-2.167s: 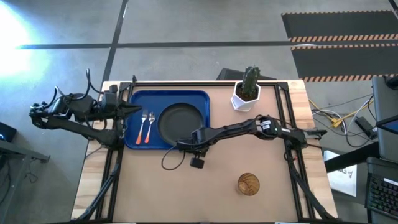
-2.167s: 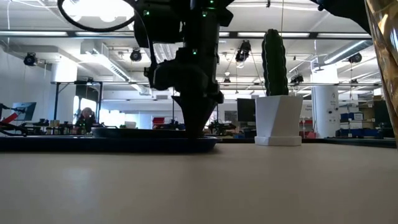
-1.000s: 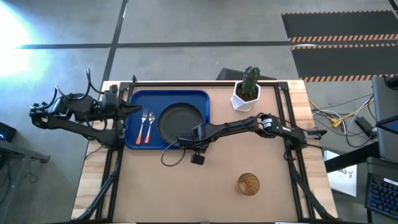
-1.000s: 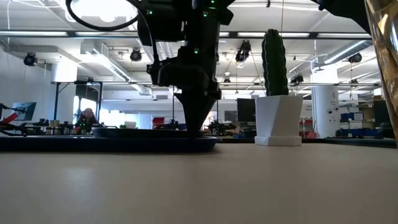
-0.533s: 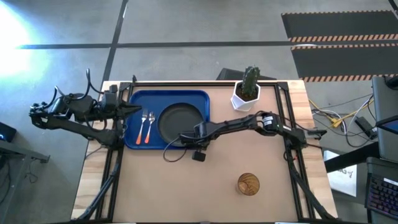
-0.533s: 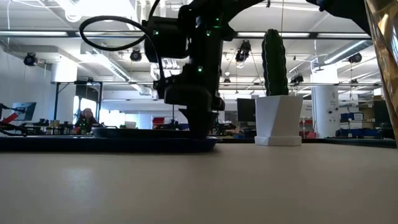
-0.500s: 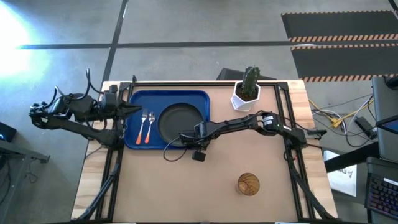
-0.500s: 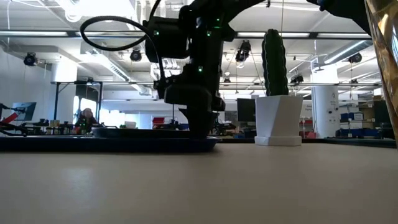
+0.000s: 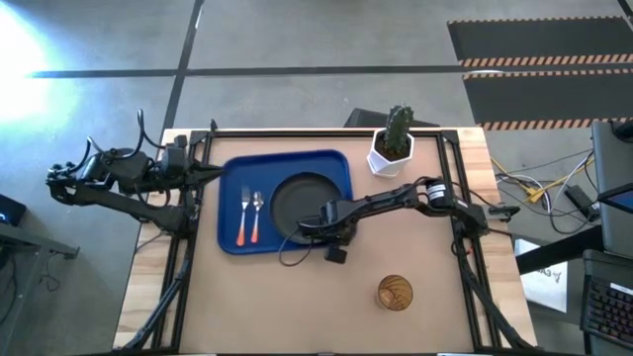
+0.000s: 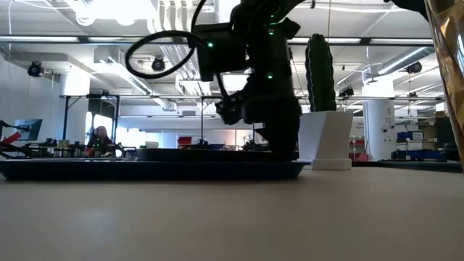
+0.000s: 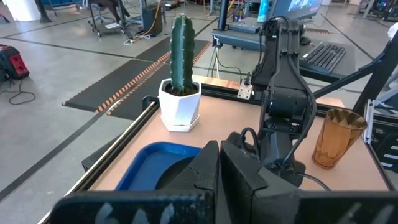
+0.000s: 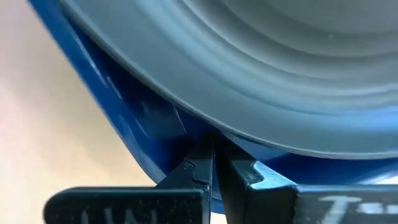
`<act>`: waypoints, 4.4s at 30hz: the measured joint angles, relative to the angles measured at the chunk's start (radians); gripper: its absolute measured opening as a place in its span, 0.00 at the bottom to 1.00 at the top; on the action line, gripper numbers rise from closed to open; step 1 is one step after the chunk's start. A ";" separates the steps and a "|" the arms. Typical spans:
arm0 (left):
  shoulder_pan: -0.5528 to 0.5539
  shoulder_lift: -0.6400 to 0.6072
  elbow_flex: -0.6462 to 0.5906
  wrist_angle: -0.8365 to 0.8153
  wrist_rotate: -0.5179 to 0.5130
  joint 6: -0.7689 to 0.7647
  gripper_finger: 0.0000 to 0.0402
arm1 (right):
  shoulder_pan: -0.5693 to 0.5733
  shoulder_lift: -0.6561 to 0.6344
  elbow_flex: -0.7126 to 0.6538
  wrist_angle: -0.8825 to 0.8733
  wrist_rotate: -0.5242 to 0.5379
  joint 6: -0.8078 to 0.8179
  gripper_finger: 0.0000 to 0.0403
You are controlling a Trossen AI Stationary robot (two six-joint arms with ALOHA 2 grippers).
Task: Pick and place plate/cup/fork/spoon on tray
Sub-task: Move the blue tray to the center of the table, then put the brown cup on the blue tray on the top right of the black plate
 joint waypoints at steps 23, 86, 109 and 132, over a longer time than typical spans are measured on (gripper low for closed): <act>0.000 0.019 0.000 0.010 -0.001 -0.002 0.00 | 0.211 -0.070 -0.131 0.107 -0.004 0.368 0.02; 0.000 0.037 0.000 0.014 -0.001 -0.003 0.00 | 0.324 -0.462 0.094 -0.396 -0.177 0.846 0.41; 0.001 0.040 0.000 0.013 -0.002 0.000 0.00 | 0.479 -0.462 -0.013 -0.397 -0.147 1.032 0.40; 0.000 0.046 0.000 0.013 -0.001 0.000 0.00 | 0.475 -0.462 -0.268 -0.168 -0.147 0.989 0.20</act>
